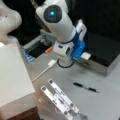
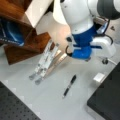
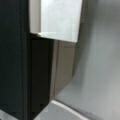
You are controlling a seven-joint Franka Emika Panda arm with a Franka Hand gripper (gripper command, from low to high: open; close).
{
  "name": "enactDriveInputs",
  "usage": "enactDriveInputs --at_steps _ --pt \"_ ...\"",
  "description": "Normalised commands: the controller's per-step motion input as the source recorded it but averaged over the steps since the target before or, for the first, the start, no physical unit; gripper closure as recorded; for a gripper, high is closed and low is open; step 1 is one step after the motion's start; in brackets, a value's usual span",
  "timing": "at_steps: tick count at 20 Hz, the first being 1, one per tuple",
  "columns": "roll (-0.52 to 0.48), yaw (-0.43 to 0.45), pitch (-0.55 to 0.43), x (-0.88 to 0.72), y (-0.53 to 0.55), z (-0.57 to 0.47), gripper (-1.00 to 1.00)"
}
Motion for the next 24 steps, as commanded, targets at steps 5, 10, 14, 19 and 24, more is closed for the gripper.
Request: enactDriveInputs --at_steps 5,10,14,19,24 --pt "0.308 0.066 0.060 0.28 -0.10 -0.07 -1.00" --pt "0.328 0.066 0.075 0.26 -0.14 -0.07 -1.00" --pt "0.348 0.047 0.096 0.25 -0.14 -0.08 -1.00" --pt "0.315 0.059 0.080 0.24 -0.12 -0.12 -1.00" --pt "0.395 0.065 0.062 0.25 -0.10 -0.09 -1.00"
